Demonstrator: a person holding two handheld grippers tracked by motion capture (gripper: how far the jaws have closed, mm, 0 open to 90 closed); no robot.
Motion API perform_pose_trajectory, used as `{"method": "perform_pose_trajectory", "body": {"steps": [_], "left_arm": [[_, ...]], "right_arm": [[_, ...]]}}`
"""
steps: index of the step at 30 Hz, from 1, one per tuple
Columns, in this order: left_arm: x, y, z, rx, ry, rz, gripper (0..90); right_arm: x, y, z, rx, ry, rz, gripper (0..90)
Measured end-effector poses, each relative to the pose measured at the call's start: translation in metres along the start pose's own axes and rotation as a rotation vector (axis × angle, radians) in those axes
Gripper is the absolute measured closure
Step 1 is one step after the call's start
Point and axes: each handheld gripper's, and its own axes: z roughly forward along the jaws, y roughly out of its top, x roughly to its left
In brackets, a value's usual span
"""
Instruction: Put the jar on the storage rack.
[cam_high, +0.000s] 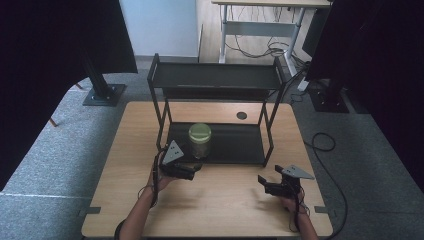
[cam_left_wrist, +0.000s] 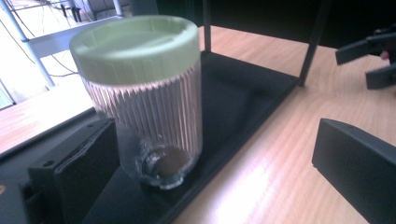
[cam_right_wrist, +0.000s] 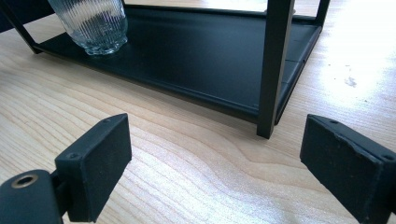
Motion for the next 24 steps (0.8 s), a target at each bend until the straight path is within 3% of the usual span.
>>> {"method": "perform_pose_trajectory", "body": {"steps": [9,24], "left_arm": [[-0.004,-0.019,-0.016,0.041,-0.03,0.008,0.6],[-0.022,-0.047,-0.038,0.077,-0.101,0.005,0.6]], "right_arm": [[0.001,0.0,0.0,0.002,-0.003,-0.004,8.8],[0.001,0.0,0.0,0.003,-0.008,-0.008,8.9]]}}
